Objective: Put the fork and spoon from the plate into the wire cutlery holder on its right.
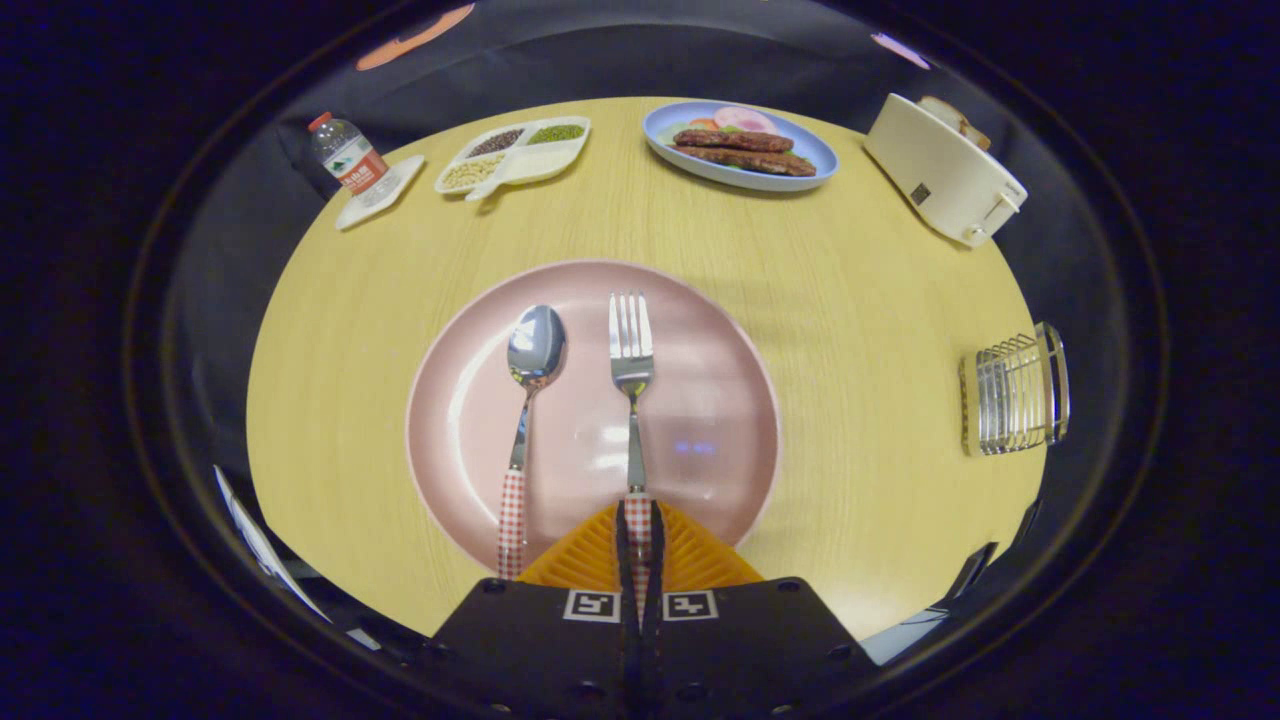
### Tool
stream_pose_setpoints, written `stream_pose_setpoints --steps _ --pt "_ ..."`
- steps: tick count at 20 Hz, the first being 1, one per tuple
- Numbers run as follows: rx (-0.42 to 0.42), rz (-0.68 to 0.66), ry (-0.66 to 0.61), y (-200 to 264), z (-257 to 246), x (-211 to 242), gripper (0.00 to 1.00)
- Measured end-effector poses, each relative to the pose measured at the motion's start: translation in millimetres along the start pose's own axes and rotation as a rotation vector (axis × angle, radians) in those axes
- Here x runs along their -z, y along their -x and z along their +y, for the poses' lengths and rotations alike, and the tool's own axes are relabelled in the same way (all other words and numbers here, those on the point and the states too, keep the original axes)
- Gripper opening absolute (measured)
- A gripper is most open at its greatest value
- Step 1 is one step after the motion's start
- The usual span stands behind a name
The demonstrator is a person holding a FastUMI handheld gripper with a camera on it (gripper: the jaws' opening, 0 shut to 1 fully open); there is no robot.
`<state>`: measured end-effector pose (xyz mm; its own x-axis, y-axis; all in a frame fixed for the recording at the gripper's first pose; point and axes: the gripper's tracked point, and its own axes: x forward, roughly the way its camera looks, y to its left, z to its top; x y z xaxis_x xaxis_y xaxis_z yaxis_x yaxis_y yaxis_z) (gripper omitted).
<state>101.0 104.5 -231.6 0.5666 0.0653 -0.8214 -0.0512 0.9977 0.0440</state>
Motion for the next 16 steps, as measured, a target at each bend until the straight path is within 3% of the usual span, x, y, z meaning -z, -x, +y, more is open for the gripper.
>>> stream_pose_setpoints --steps 5,10,16 --pt "-0.03 -0.021 -0.028 57 -46 4 0.01" --pt "-0.005 -0.056 -0.066 114 -141 6 0.01" --pt "0.067 -0.037 -0.137 131 -246 18 0.01"
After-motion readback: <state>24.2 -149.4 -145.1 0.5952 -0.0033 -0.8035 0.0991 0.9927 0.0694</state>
